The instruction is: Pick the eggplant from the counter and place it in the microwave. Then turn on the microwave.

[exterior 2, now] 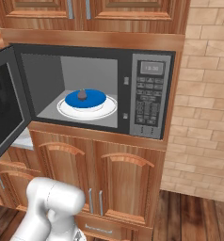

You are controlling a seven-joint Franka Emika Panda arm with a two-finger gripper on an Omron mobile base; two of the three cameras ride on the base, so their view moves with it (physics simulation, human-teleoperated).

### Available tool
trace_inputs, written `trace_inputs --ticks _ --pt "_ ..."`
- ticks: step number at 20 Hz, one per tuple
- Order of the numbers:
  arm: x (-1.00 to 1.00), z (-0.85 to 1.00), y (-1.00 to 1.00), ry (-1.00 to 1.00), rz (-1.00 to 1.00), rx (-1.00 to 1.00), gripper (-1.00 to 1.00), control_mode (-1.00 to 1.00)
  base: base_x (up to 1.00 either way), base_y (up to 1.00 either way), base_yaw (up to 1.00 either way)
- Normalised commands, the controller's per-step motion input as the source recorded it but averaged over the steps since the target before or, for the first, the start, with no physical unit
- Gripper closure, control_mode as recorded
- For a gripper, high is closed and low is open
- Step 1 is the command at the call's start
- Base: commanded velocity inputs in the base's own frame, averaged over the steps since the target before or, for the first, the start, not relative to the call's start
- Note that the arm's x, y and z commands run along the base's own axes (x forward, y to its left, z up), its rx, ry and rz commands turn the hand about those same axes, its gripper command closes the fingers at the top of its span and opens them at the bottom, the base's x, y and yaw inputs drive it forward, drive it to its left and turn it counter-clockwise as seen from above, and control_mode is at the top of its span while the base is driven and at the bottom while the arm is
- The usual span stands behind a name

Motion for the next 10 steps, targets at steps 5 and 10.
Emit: trace_inputs --ticks 5,10 --pt "-0.51 0.13 0.00 0.00 -0.12 0.03 -1.00 -1.00 0.00 0.00 0.00" --pt "-0.41 0.00 0.02 0.00 -0.04 0.00 -1.00 -1.00 0.00 0.00 0.00"
